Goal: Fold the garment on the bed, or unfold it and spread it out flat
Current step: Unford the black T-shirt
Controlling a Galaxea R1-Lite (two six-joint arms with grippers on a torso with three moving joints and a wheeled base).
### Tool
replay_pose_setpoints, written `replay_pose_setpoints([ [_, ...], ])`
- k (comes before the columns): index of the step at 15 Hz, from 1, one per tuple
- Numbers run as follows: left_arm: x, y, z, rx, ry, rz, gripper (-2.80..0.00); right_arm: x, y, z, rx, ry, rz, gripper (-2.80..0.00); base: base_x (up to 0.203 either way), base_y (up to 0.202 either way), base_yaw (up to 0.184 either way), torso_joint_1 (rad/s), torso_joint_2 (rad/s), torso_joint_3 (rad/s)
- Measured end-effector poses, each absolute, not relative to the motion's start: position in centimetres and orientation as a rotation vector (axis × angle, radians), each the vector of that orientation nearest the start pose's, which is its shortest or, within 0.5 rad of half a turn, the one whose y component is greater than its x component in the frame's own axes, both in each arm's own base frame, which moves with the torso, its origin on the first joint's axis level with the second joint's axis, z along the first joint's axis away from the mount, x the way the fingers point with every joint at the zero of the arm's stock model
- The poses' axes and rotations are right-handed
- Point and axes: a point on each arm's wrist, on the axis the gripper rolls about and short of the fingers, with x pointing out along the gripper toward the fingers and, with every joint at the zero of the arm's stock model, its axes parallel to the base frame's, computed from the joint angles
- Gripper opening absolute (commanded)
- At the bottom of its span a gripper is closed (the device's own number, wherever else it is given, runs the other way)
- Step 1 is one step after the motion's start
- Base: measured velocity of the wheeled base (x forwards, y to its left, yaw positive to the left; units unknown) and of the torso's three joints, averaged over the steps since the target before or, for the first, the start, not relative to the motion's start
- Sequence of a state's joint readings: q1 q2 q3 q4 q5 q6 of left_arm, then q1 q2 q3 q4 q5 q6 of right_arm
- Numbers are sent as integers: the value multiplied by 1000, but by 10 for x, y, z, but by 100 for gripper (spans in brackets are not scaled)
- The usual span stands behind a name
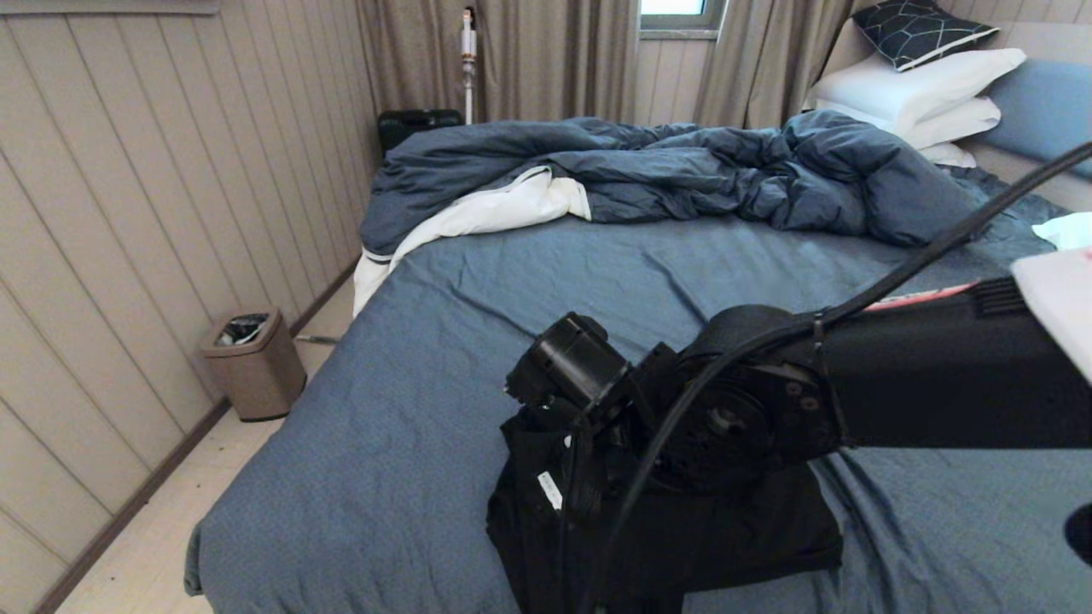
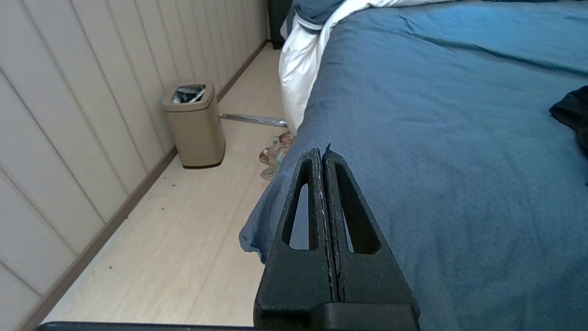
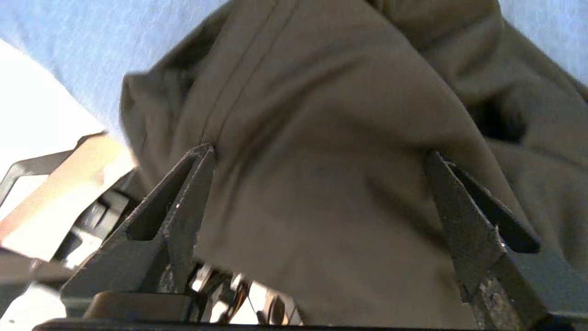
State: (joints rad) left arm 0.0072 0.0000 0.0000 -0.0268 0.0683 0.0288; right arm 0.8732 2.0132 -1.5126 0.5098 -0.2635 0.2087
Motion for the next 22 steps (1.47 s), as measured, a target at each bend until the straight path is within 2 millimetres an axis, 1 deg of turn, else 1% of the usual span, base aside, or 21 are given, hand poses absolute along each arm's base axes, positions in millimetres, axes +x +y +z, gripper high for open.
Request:
replay_pose_setpoints([
  [2, -23, 1, 78, 28, -26, 76, -280, 248, 284, 159, -373, 917, 449, 0, 0, 0, 0, 0, 0, 0],
  [3, -23, 1, 78, 28, -26, 76, -280, 249, 285, 156, -379, 923, 446, -280, 0, 0, 0, 0, 0, 0],
  [6, -23, 1, 78, 28, -26, 76, -280, 253, 287, 148, -390, 936, 437, -280, 0, 0, 0, 0, 0, 0],
  [8, -23, 1, 78, 28, -26, 76, -280, 253, 287, 149, -383, 931, 437, -280, 0, 0, 0, 0, 0, 0],
  [11, -23, 1, 78, 28, -26, 76, -280, 253, 281, 159, -375, 902, 414, -280, 0, 0, 0, 0, 0, 0],
  [13, -23, 1, 78, 29, -24, 76, -280, 253, 272, 173, -351, 872, 395, -280, 0, 0, 0, 0, 0, 0],
  [17, -23, 1, 78, 30, -24, 76, -280, 255, 240, 211, -275, 796, 349, -280, 0, 0, 0, 0, 0, 0],
  [19, -23, 1, 78, 30, -25, 76, -280, 259, 221, 225, -238, 768, 312, -280, 0, 0, 0, 0, 0, 0],
  [22, -23, 1, 78, 30, -24, 75, -280, 274, 177, 243, -180, 736, 199, -280, 0, 0, 0, 0, 0, 0],
])
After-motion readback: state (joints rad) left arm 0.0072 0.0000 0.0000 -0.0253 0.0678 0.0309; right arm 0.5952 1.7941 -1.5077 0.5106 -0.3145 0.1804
